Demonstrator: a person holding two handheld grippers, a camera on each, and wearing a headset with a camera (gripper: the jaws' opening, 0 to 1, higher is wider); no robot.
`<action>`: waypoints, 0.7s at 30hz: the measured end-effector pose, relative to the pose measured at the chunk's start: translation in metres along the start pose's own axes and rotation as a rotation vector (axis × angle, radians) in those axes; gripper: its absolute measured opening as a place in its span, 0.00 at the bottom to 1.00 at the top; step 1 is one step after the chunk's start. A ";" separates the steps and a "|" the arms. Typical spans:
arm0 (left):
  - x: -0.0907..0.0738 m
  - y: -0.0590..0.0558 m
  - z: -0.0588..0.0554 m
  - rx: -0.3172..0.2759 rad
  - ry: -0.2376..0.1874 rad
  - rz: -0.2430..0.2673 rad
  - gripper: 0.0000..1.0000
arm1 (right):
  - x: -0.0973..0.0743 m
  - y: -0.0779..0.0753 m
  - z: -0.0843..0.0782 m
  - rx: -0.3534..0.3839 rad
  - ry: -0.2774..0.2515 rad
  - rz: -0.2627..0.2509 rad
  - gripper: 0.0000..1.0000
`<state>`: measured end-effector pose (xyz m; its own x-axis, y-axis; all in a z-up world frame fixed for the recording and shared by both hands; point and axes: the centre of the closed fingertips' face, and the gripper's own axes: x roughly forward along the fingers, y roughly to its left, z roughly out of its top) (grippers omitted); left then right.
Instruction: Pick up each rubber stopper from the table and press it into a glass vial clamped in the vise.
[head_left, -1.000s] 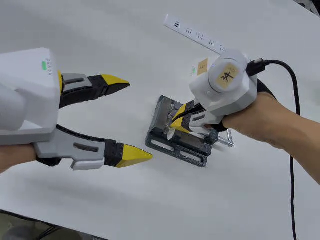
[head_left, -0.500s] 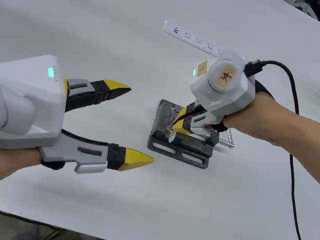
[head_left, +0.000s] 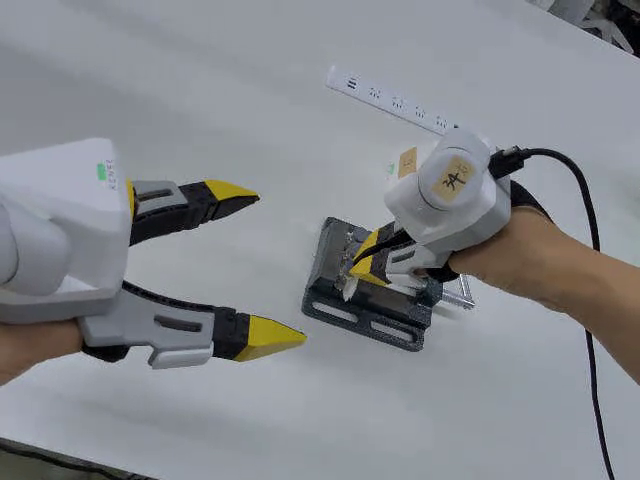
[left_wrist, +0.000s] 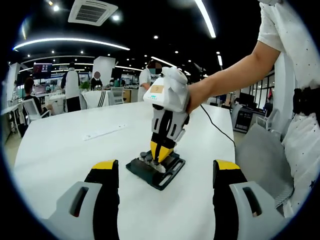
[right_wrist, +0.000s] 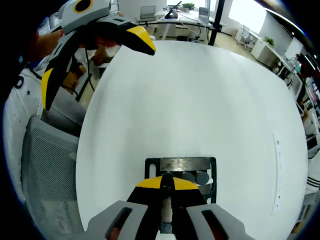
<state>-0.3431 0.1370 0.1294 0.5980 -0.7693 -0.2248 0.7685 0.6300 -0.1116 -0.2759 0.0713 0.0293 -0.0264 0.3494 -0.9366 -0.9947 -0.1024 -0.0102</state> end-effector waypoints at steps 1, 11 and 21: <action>-0.001 0.000 0.000 0.001 0.001 0.002 0.76 | 0.000 -0.001 0.000 0.005 -0.004 -0.008 0.05; -0.004 0.000 0.001 0.016 0.019 0.011 0.76 | -0.019 -0.001 0.001 0.045 -0.069 -0.041 0.08; -0.005 -0.004 -0.001 0.040 0.050 0.000 0.79 | -0.042 0.007 -0.009 0.124 -0.152 -0.095 0.17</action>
<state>-0.3491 0.1380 0.1303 0.5866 -0.7626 -0.2726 0.7778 0.6243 -0.0729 -0.2806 0.0471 0.0655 0.0625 0.4896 -0.8697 -0.9978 0.0498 -0.0436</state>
